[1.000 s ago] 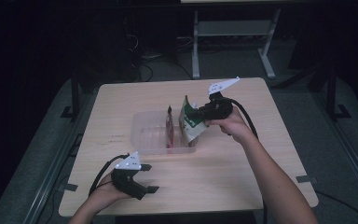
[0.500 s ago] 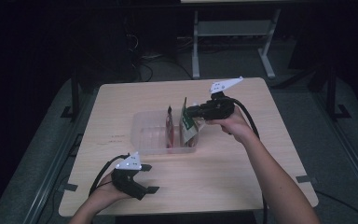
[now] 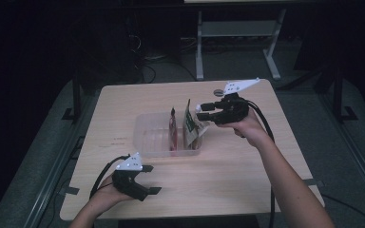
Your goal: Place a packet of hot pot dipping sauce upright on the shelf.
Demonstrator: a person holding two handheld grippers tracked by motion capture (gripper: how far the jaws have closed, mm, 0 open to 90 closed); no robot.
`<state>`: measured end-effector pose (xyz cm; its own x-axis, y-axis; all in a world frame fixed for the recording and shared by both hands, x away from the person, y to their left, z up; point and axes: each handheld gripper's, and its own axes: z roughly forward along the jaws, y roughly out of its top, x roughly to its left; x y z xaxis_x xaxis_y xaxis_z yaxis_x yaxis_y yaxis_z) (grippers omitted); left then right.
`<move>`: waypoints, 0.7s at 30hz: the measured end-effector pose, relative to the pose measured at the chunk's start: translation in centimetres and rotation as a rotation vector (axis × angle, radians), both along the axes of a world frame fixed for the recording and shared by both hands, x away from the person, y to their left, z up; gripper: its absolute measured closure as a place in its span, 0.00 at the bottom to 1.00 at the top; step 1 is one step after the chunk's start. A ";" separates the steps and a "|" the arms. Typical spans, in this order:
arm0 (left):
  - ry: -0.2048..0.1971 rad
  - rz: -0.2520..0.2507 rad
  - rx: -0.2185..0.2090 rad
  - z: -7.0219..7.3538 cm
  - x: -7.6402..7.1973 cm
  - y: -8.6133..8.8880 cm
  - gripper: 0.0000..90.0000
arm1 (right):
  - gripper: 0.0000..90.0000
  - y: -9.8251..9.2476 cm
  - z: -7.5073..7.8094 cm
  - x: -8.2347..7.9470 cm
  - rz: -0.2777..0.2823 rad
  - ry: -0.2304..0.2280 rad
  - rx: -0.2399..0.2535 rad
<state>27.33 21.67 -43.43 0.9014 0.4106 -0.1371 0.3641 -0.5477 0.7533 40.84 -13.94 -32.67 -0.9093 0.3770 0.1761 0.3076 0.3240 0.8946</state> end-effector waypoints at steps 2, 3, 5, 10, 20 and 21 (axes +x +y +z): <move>0.001 0.004 0.002 0.0 0.1 0.1 0.18 | 0.49 -0.3 0.1 -0.4 -0.001 -0.006 -0.016; 0.003 0.006 0.005 0.1 0.2 0.1 0.18 | 0.48 -0.4 0.2 -0.6 -0.006 -0.008 -0.029; 0.004 0.012 0.000 0.1 0.3 0.1 0.18 | 0.46 -0.7 0.2 -0.9 -0.008 -0.014 -0.044; 0.005 0.020 0.002 0.1 0.6 0.3 0.18 | 0.42 -1.8 -0.3 -1.9 -0.031 -0.027 -0.049; -0.003 0.009 0.014 0.2 0.5 0.1 0.16 | 0.37 -4.4 -2.1 -4.0 -0.097 -0.024 -0.090; -0.005 0.009 0.018 0.2 0.5 0.1 0.16 | 0.37 -4.6 -2.2 -4.3 -0.105 -0.029 -0.096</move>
